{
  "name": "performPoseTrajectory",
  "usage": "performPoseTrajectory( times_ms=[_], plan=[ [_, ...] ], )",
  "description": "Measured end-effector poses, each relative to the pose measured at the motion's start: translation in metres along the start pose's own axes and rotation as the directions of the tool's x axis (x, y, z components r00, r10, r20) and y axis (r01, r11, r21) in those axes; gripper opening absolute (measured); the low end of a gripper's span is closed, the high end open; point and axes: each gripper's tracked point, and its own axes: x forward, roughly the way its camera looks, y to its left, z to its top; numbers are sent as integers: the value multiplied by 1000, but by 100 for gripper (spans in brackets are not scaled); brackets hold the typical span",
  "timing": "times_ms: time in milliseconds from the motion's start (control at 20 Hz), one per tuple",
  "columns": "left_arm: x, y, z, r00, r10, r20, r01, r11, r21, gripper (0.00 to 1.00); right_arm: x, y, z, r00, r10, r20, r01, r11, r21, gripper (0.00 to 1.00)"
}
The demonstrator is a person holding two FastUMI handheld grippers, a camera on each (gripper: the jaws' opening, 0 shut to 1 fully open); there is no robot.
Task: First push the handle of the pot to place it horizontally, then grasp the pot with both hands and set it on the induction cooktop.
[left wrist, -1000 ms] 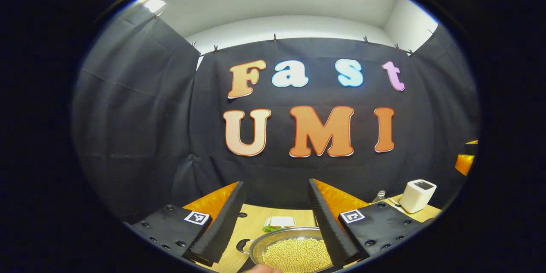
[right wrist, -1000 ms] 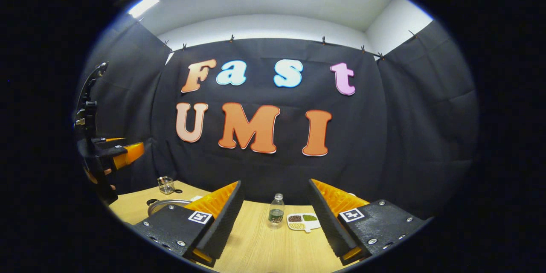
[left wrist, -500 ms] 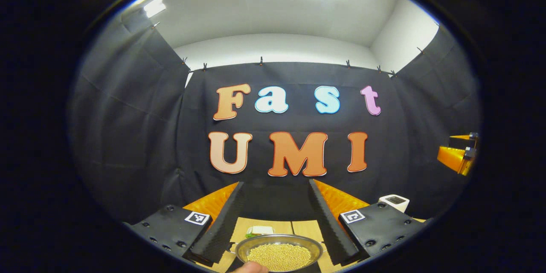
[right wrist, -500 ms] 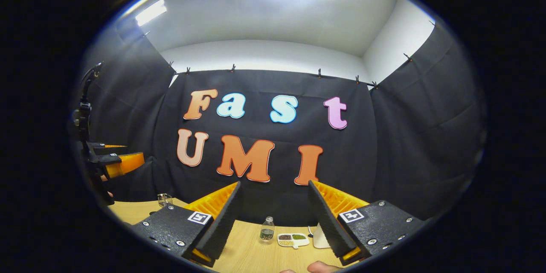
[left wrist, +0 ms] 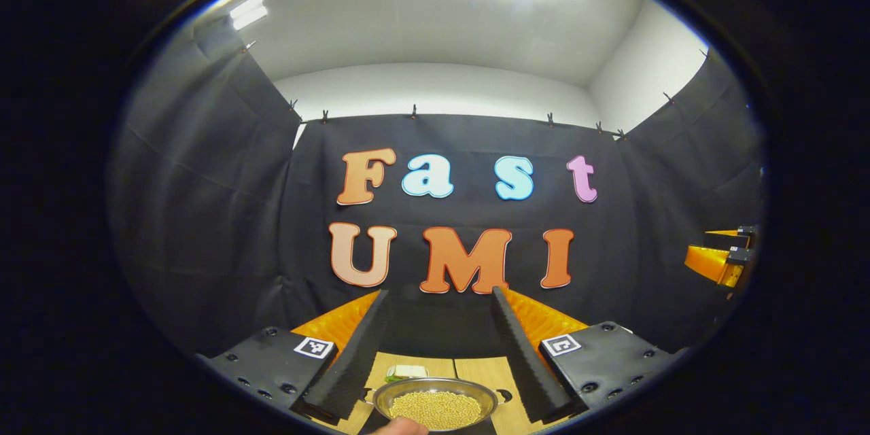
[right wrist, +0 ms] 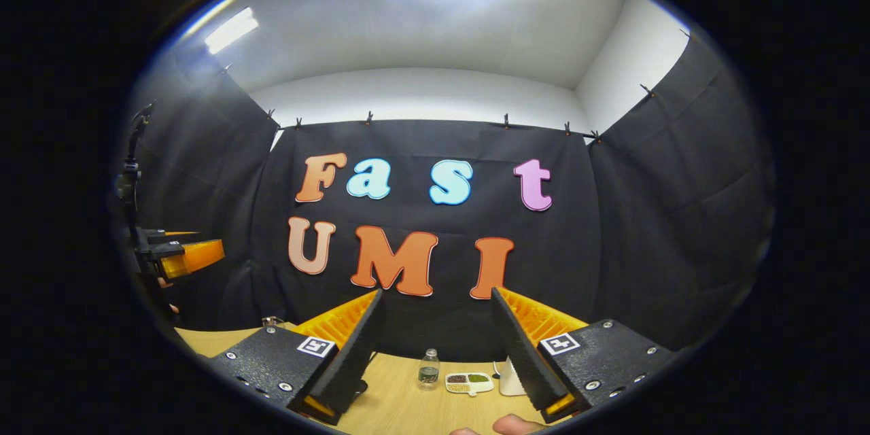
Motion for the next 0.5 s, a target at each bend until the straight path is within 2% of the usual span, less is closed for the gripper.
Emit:
performPoseTrajectory(
  times_ms=[100, 250, 300, 350, 400, 500],
  plan=[
    [-4, 2, 8, 1000, 15, 12, -15, 1000, -16, 92, -2, -2, 5, 1000, 0, 8, 0, 1000, 7, 94],
    [-8, 3, 15, 999, 22, 29, -22, 1000, 3, 96, -1, -7, 9, 1000, -8, 12, 8, 1000, 10, 94],
    [-10, 3, 16, 999, 24, 30, -25, 1000, 9, 97, -2, -8, 11, 1000, -11, 14, 11, 1000, 11, 97],
    [-10, 2, 15, 999, 24, 29, -24, 1000, 12, 98, -1, -10, 13, 1000, -13, 18, 13, 1000, 15, 94],
    [-10, 2, 15, 999, 26, 29, -26, 1000, 12, 98, -1, -11, 15, 1000, -14, 23, 14, 1000, 21, 97],
    [-10, 5, 14, 999, 35, 29, -35, 999, 10, 98, 0, -12, 17, 999, -11, 31, 10, 1000, 27, 94]
  ],
)
